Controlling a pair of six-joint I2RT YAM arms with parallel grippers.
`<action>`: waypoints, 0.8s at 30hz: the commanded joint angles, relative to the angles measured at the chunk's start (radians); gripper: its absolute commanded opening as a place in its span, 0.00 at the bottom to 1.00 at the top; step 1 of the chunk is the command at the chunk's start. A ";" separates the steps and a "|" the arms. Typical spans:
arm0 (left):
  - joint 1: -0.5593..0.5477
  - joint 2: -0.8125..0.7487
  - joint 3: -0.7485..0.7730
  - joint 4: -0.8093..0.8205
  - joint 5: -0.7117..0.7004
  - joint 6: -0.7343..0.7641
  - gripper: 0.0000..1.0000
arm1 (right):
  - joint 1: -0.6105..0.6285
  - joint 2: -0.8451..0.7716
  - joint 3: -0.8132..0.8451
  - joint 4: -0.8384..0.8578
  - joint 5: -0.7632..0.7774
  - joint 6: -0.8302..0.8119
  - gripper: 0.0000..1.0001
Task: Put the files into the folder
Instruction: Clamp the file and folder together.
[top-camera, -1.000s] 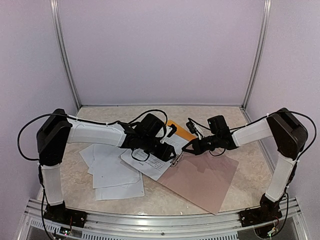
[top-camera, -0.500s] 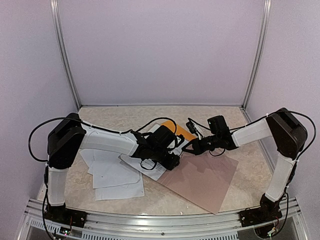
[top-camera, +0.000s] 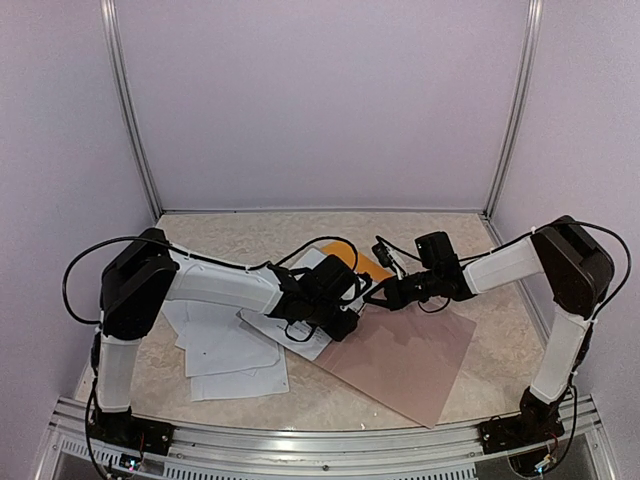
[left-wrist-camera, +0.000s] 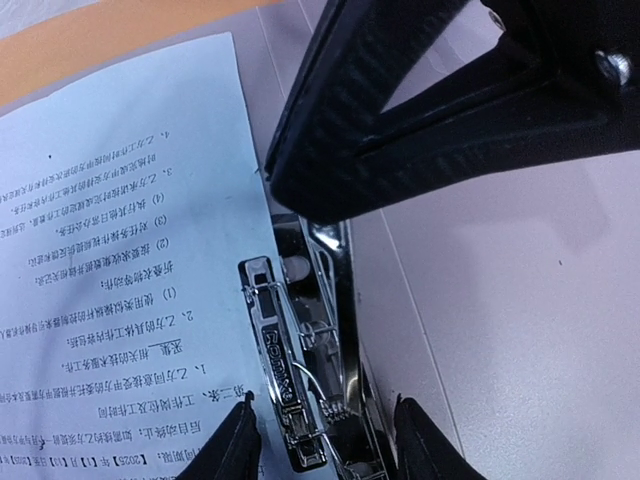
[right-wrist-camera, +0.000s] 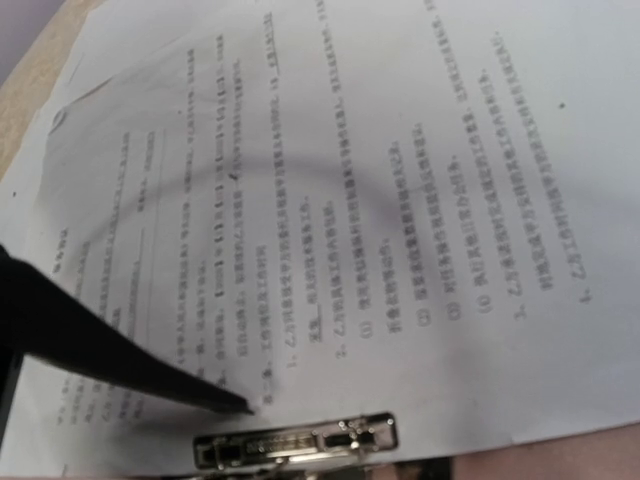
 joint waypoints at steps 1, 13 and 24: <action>-0.028 0.030 0.026 -0.027 -0.060 0.042 0.42 | -0.008 0.050 -0.035 -0.073 0.040 -0.009 0.00; -0.032 0.055 0.038 -0.068 -0.080 0.025 0.31 | -0.009 0.043 -0.039 -0.072 0.040 -0.010 0.00; -0.032 0.031 -0.041 -0.046 -0.082 -0.008 0.24 | -0.009 0.042 -0.028 -0.086 0.044 -0.013 0.00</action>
